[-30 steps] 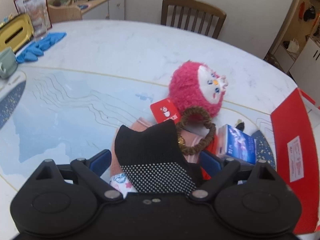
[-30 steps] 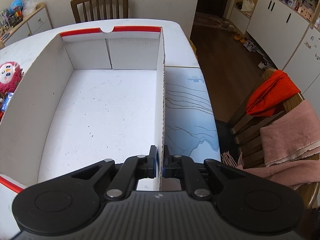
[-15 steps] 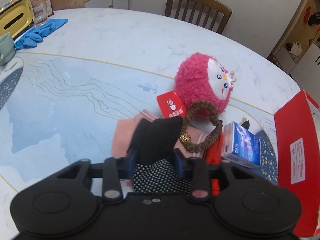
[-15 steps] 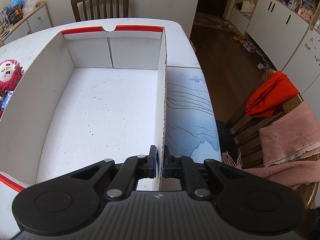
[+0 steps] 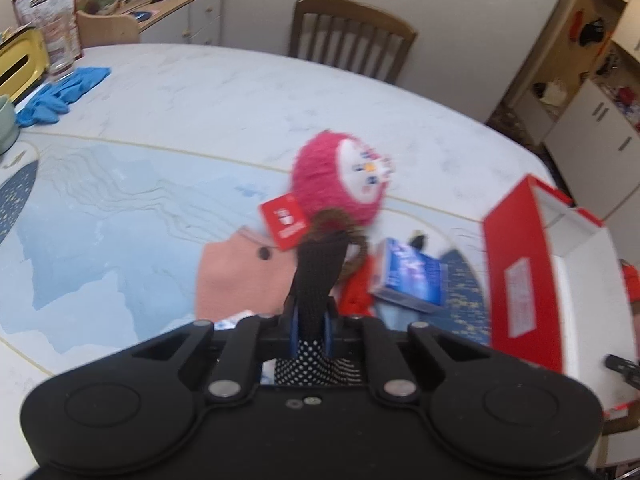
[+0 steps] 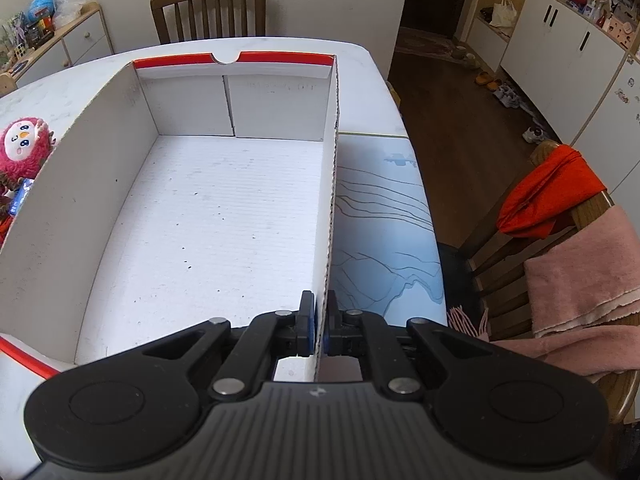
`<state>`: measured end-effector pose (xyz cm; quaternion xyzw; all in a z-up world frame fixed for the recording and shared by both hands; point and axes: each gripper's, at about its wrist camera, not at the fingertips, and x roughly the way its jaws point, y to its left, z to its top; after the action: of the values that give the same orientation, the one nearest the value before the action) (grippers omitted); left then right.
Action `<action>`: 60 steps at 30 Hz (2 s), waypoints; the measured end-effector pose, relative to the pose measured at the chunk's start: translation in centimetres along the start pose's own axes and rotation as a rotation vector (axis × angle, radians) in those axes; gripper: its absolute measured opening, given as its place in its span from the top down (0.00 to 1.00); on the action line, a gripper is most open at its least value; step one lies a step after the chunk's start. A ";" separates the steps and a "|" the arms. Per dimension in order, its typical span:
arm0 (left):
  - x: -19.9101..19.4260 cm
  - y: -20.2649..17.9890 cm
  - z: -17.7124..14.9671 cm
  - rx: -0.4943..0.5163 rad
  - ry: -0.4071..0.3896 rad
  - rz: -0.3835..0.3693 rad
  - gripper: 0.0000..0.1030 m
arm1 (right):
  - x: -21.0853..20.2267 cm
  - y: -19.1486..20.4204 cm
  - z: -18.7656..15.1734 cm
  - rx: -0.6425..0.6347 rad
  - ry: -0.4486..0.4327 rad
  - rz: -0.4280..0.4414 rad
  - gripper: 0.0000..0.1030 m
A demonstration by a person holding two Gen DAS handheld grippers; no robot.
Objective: Organize objects
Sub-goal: 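Close the left gripper on the black dotted glove and lift it, then carry the glove with the left gripper over the open cardboard box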
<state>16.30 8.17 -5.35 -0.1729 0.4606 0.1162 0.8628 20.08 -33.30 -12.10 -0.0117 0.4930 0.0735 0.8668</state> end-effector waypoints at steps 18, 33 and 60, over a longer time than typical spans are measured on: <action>-7.7 -13.1 2.3 0.243 -0.060 -0.260 0.91 | -0.4 0.0 -0.2 -0.034 0.011 0.032 0.96; -1.2 -25.4 0.6 0.489 0.040 -0.332 0.91 | -0.2 -0.7 0.1 -0.039 0.018 0.045 0.96; 12.5 -29.6 -3.4 0.676 0.283 -0.196 0.77 | 0.2 -1.0 0.2 -0.013 0.037 0.071 0.96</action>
<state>31.28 -19.69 -11.87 0.0638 0.5689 -0.1506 0.8060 20.50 -34.28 -12.22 -0.0010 0.5084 0.1070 0.8544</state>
